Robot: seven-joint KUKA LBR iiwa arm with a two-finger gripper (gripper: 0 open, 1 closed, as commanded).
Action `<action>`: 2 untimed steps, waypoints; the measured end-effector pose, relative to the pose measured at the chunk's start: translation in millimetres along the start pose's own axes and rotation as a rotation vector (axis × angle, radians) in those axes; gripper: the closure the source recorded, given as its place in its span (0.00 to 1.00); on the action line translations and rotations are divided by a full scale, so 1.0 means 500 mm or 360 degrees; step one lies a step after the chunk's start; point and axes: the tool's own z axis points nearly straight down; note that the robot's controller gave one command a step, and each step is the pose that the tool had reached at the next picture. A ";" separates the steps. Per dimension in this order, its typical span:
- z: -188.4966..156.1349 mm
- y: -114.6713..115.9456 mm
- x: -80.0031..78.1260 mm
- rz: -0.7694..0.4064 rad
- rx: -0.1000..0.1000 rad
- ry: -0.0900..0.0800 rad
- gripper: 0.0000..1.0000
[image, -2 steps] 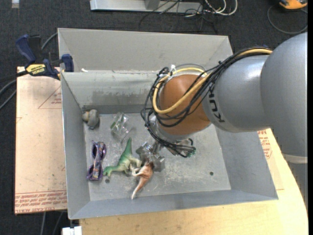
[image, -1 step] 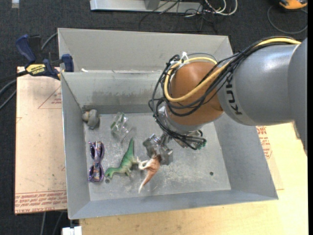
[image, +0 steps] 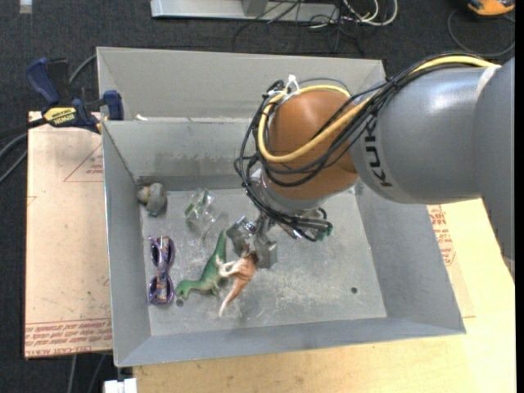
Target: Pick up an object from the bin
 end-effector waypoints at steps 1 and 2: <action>0.131 -0.087 0.062 0.0035 0.0001 0.0006 1.00; -0.224 0.033 -0.090 0.0007 0.0000 -0.0007 1.00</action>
Offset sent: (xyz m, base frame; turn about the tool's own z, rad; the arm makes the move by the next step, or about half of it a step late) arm 0.0218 0.0392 0.1128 0.0050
